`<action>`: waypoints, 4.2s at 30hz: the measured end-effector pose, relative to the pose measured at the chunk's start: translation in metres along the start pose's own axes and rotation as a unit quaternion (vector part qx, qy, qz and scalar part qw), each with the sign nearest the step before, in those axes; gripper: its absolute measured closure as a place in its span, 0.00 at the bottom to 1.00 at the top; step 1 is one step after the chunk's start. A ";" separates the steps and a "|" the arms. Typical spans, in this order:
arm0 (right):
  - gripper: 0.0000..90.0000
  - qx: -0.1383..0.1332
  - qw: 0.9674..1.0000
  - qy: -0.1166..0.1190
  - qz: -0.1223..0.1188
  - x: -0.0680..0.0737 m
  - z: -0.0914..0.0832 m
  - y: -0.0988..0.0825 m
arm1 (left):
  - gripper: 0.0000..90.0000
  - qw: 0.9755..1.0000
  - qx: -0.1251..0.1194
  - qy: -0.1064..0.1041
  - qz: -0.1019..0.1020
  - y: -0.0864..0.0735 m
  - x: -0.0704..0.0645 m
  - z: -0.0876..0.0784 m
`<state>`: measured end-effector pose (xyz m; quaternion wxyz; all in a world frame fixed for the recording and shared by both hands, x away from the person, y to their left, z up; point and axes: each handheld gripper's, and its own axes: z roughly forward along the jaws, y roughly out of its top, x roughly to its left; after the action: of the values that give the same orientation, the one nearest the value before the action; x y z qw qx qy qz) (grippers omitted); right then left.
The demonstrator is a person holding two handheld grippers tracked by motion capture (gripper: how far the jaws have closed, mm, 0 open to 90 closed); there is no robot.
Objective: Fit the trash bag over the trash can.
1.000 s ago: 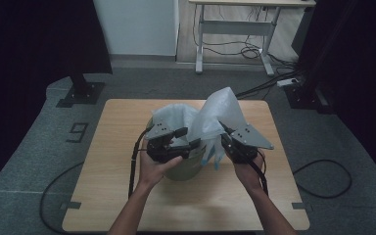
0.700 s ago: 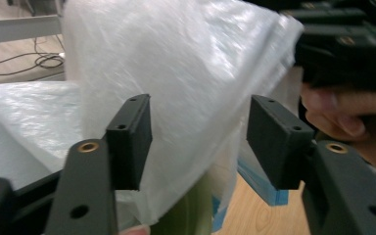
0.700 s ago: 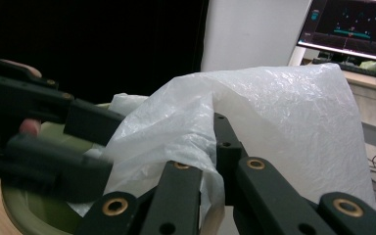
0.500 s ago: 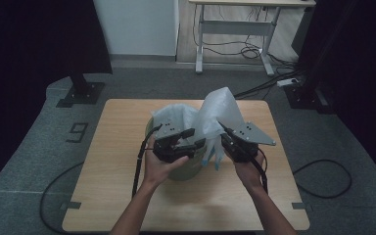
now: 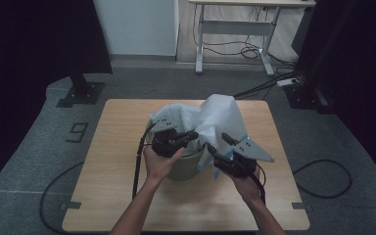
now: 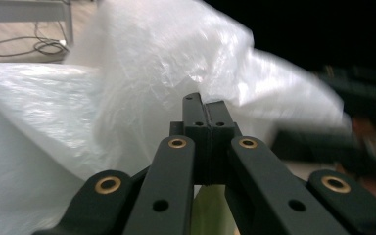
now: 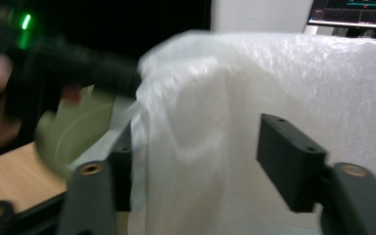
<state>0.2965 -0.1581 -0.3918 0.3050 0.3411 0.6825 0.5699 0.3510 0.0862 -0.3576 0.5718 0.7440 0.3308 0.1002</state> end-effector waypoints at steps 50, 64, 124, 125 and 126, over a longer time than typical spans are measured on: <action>0.98 -0.040 0.994 -0.104 -0.022 -0.095 -0.040 0.017 | 1.00 0.998 0.010 0.004 -0.059 -0.019 0.056 -0.062; 0.98 -0.041 0.996 -0.082 -0.019 -0.082 -0.035 0.028 | 0.51 0.999 -0.002 0.003 -0.042 -0.019 0.047 -0.078; 0.76 0.015 1.000 -0.001 0.020 -0.042 -0.033 -0.020 | 0.99 0.997 0.000 -0.048 -0.064 -0.013 0.033 -0.040; 0.76 0.015 1.000 -0.001 0.020 -0.042 -0.033 -0.020 | 0.99 0.997 0.000 -0.048 -0.064 -0.013 0.033 -0.040; 0.75 0.013 1.000 0.000 0.020 -0.041 -0.029 -0.019 | 0.99 0.996 0.002 -0.052 -0.071 -0.014 0.035 -0.039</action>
<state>0.2951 -0.2101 -0.4052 0.2890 0.3583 0.6834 0.5666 0.3514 0.1399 -0.3651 0.5927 0.7237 0.3529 0.0199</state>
